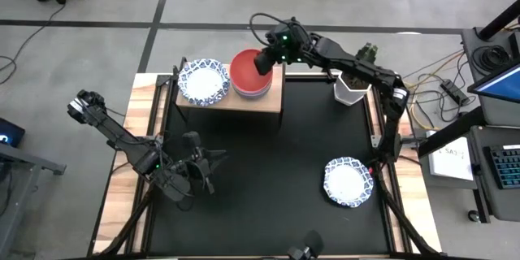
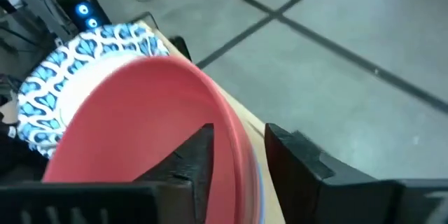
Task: Place and stack bowls onto a shelf
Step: Stack the orange bowl on top of the blue bowl on the shelf
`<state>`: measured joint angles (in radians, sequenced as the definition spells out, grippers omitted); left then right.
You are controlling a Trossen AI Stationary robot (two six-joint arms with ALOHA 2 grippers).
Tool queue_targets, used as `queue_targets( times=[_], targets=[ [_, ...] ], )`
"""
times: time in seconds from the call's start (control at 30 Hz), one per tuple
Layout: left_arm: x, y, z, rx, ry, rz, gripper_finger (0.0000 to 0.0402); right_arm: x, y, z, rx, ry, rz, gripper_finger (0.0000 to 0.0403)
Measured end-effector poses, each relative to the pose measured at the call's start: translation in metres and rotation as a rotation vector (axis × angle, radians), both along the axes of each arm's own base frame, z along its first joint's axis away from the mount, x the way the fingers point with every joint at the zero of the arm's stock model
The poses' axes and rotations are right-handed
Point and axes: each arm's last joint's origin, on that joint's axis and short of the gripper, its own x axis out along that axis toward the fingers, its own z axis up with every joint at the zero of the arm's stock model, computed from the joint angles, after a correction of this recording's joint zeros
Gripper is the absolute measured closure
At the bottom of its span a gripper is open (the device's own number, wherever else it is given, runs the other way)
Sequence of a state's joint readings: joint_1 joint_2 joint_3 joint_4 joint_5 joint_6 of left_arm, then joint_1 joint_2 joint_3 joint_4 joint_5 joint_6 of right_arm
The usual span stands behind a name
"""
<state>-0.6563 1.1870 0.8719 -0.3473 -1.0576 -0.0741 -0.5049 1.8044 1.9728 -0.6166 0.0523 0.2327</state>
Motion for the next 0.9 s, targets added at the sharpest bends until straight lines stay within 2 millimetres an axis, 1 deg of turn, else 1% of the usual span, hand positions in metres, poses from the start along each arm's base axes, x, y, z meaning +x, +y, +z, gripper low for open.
queue_targets(
  times=[0.1,0.2,0.37,0.47,0.63,0.77,0.83,0.9],
  targets=[
    [0.000,0.000,0.000,-0.042,-0.022,0.015,0.0345,-0.004,0.001,0.008,-0.032,-0.019,0.006,0.0270],
    [-0.001,0.000,-0.001,-0.086,-0.041,0.032,0.0345,-0.004,0.001,0.014,-0.079,-0.044,0.018,0.0268],
    [-0.001,0.000,-0.003,-0.167,-0.063,0.046,0.0345,0.004,-0.003,0.020,-0.195,-0.121,0.047,0.0291],
    [-0.001,-0.001,-0.004,-0.214,-0.057,0.027,0.0345,0.010,-0.006,0.012,-0.235,-0.126,0.060,0.0314],
    [-0.001,-0.002,-0.005,-0.256,-0.062,0.028,0.0345,0.016,-0.010,-0.015,-0.242,-0.093,0.072,0.0355],
    [0.001,-0.003,-0.010,-0.249,-0.047,0.033,0.0345,0.018,-0.011,-0.031,-0.240,-0.085,0.073,0.0380],
    [0.002,-0.004,-0.013,-0.243,-0.040,0.034,0.0345,0.019,-0.012,-0.035,-0.249,-0.090,0.075,0.0388],
    [0.003,-0.004,-0.014,-0.238,-0.034,0.035,0.0345,0.019,-0.012,-0.034,-0.262,-0.100,0.077,0.0392]
  ],
)
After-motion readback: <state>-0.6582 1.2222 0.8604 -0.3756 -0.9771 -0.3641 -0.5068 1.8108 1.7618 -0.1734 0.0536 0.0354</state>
